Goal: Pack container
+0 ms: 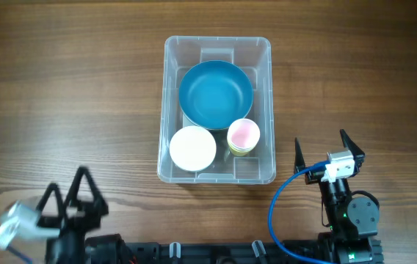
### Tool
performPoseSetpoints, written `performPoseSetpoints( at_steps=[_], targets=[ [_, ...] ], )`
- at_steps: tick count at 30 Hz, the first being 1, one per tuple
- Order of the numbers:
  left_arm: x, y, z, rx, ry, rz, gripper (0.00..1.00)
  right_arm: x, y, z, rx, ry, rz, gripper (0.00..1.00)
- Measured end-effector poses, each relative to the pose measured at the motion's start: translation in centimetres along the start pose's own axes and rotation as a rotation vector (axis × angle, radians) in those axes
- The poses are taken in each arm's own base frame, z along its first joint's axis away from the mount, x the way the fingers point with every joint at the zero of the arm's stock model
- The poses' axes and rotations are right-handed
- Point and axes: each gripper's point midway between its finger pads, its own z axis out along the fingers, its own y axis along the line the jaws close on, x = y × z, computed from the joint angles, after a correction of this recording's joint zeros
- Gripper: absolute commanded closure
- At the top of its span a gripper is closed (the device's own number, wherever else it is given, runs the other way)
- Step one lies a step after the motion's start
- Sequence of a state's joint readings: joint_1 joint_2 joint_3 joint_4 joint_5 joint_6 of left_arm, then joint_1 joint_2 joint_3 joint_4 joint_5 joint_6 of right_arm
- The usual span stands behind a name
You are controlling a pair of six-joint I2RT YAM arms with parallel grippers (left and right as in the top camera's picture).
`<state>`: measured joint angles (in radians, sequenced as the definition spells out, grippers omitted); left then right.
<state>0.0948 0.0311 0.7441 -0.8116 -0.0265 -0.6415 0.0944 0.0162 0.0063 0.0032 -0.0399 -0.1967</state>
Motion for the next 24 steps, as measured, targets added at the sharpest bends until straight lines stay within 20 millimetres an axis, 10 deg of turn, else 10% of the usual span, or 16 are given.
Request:
performPoseSetpoints(
  at_steps=[10,24],
  targets=[
    [4.4,3.1,7.8,0.059,-0.048,-0.001,0.0,0.0,0.0,0.0,0.0,0.0,0.0,0.0],
    [6.6,3.5,9.9,0.158,-0.078,0.17,0.0,0.0,0.0,0.0,0.0,0.0,0.0,0.0]
  ],
)
